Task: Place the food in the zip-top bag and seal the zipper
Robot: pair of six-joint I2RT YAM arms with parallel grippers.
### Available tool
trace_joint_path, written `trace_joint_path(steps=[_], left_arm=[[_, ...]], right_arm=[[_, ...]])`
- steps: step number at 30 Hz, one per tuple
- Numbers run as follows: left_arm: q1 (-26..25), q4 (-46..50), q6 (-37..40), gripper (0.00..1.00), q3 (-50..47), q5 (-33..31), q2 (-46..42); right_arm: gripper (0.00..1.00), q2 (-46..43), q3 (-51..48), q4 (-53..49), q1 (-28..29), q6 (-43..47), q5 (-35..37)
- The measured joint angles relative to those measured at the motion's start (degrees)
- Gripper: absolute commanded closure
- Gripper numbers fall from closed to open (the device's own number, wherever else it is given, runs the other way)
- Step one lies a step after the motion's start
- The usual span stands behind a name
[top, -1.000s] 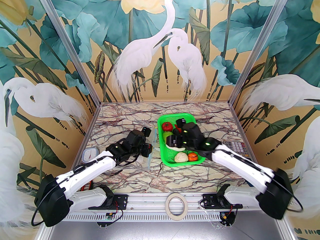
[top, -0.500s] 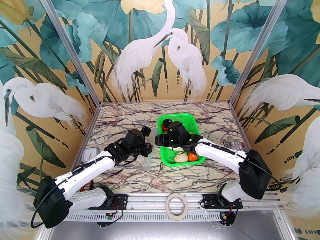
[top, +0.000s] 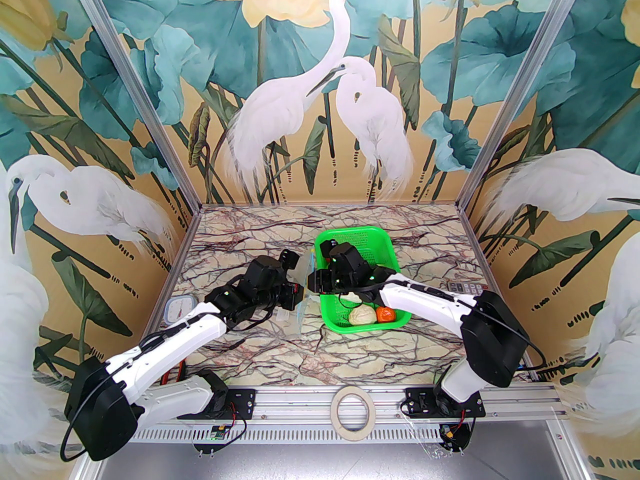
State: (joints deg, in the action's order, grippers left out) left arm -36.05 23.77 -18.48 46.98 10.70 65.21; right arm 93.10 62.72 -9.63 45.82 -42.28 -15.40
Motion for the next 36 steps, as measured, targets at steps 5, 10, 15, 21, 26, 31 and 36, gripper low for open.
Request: trace_joint_path(steps=[5, 10, 15, 21, 26, 31, 36], left_arm=[[0.85, -0.81, -0.46, 1.0, -0.26, 0.11, -0.24], [2.47, -0.15, -0.98, 1.0, -0.24, -3.43, -0.59], [4.39, 5.6, 1.33, 1.0, 3.37, -11.87, -1.75], [4.61, 11.54, 5.75, 1.0, 9.86, -22.18, -4.07], [4.61, 13.35, 7.56, 1.0, 10.01, -27.39, -3.28], [4.61, 12.0, 7.08, 1.0, 7.41, -26.99, -1.75], [4.61, 7.61, 5.6, 1.0, 5.92, -23.26, 0.28]], right_arm=[[0.91, 2.43, 2.99, -0.79, 0.72, -0.07, -0.5], [0.94, 3.56, 5.33, -4.33, 1.09, 0.81, 0.74], [0.94, 3.72, 9.29, -10.84, 1.09, 3.85, 4.87], [0.93, 5.62, 13.73, -17.27, 0.44, 8.11, 9.92], [0.92, 10.01, 17.31, -21.07, -0.94, 10.88, 12.5], [0.89, 11.67, 18.25, -22.47, -1.97, 12.37, 13.03], [0.81, 11.67, 19.8, -22.34, -2.08, 13.05, 12.79]])
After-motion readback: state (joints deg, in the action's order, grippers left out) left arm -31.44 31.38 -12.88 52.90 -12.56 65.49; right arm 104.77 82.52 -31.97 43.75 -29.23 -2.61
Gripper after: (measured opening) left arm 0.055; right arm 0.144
